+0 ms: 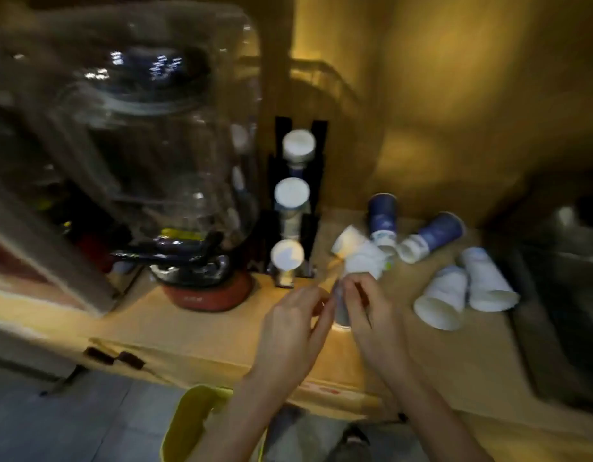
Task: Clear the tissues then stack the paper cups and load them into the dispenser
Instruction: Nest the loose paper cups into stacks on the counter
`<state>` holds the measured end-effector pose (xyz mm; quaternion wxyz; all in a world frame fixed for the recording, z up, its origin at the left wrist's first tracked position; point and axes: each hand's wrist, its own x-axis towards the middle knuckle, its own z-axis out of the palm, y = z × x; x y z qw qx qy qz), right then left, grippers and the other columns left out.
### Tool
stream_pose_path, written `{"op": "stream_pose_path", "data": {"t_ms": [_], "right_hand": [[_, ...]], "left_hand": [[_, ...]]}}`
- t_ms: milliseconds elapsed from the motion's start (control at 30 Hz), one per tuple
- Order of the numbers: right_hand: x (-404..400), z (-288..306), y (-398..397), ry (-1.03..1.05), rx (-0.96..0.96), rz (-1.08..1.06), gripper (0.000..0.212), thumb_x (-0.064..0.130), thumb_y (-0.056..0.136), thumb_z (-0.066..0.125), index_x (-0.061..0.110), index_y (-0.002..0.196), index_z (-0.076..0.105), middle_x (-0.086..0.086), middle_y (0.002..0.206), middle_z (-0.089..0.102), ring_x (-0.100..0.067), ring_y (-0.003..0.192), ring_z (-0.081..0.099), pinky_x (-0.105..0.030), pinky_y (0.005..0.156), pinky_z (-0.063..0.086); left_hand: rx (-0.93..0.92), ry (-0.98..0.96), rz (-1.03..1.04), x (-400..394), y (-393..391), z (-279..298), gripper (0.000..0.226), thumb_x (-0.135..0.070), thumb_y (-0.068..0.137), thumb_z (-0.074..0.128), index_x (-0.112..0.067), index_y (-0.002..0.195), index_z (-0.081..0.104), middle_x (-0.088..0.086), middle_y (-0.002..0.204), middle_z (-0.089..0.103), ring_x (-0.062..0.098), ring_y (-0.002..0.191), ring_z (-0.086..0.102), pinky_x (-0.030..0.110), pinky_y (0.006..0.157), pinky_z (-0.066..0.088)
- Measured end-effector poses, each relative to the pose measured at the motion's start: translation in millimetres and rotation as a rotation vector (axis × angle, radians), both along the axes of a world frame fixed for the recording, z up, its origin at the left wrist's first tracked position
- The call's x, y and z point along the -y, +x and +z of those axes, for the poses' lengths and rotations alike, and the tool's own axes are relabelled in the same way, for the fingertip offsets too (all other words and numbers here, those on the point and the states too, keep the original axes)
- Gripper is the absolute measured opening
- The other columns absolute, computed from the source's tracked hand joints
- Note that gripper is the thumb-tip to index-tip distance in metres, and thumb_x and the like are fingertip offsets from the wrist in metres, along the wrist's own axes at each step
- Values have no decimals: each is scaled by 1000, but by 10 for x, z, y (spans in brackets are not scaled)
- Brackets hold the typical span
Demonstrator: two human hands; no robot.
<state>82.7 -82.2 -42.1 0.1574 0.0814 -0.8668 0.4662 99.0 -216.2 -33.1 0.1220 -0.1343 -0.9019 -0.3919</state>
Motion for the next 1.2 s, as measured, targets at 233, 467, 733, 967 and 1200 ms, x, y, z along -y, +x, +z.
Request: {"op": "stream_pose_path", "data": {"t_ms": [233, 467, 733, 967, 1200], "right_hand": [[-1387, -91, -309, 53, 135, -269, 25, 28, 90, 43, 11, 80, 58, -8, 69, 64, -23, 67, 59, -40, 63, 47], [-2450, -526, -622, 183, 349, -398, 16, 16, 93, 47, 7, 94, 60, -11, 95, 64, -27, 91, 58, -31, 75, 43], [-2908, -888, -947, 228, 516, -587, 52, 20, 81, 63, -1, 124, 43, -23, 129, 44, -37, 120, 38, -42, 102, 31], [-2799, -1117, -1078, 298, 672, -698, 72, 41, 79, 62, 2, 132, 33, -23, 135, 41, -38, 124, 37, -46, 102, 32], [-2702, -1149, -1053, 75, 714, -801, 73, 32, 76, 67, 5, 133, 30, -24, 130, 41, -44, 113, 44, -47, 93, 40]], "left_hand": [[105, -68, -214, -1244, -360, -123, 40, -45, 86, 36, -19, 109, 56, 0, 108, 59, 14, 99, 55, 25, 82, 40], [339, -244, -205, -2091, -827, -582, 56, -52, 83, 35, -14, 122, 46, 7, 124, 49, 23, 117, 46, 35, 96, 39], [601, -210, -24, -2595, -1035, -952, 95, -60, 65, 65, -7, 136, 30, 12, 137, 39, 28, 127, 38, 37, 103, 32], [840, -57, 109, -2698, -1119, -1061, 86, -37, 67, 77, 1, 129, 32, 22, 131, 42, 35, 123, 41, 39, 101, 36], [832, -145, 54, -2421, -1228, -893, 91, -50, 52, 69, -7, 126, 38, 18, 128, 44, 35, 118, 46, 38, 95, 41]]}}
